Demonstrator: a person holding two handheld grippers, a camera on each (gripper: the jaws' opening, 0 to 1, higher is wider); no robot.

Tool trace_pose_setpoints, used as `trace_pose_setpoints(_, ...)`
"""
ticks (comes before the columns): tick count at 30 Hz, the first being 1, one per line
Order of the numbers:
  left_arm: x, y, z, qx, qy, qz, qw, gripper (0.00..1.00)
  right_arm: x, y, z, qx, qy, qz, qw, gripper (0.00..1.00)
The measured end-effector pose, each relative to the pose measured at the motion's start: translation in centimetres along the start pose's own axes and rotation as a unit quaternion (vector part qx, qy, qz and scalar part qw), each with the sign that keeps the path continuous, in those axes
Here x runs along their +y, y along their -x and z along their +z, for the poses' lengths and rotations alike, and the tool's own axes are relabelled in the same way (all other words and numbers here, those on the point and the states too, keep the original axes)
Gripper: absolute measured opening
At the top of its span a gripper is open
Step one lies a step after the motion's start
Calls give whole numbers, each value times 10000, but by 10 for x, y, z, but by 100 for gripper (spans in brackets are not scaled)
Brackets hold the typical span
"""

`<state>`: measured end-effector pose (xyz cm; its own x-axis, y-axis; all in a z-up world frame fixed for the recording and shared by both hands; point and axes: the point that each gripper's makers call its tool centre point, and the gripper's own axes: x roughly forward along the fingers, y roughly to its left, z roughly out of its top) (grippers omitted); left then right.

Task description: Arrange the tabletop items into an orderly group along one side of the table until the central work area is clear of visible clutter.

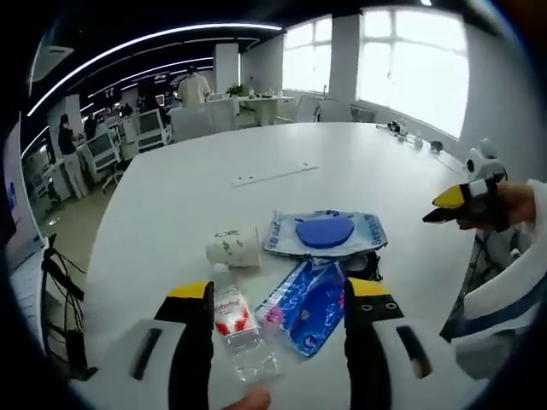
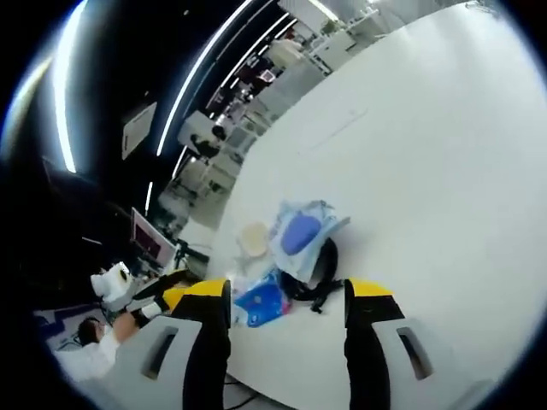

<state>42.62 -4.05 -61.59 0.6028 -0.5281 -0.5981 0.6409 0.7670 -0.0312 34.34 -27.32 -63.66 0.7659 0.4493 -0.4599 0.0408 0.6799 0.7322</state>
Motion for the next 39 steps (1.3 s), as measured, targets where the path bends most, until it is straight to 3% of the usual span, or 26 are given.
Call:
trace_pose_setpoints(6,-4,-16,11,-20,139,-32,9999,60,-1,-10,0,201,-13,70,9998,51)
trace_pose_setpoints(14,-9,-37,9,164,114,-41,9998,60,-3,-15,0,467,56,125,9988,49)
trace_pose_setpoints(23,-14,-58,14,334,-12,-140,9993,60,-8,-18,-1,555,-9,126,9984,48)
trace_pose_setpoints(28,-20,-67,24,190,77,-335,9992,59,-11,-21,-4,590,-109,106,9981,47)
trace_pose_setpoints(39,-19,-94,27,425,-68,-428,9982,57,-16,-28,-6,614,-248,75,9978,46)
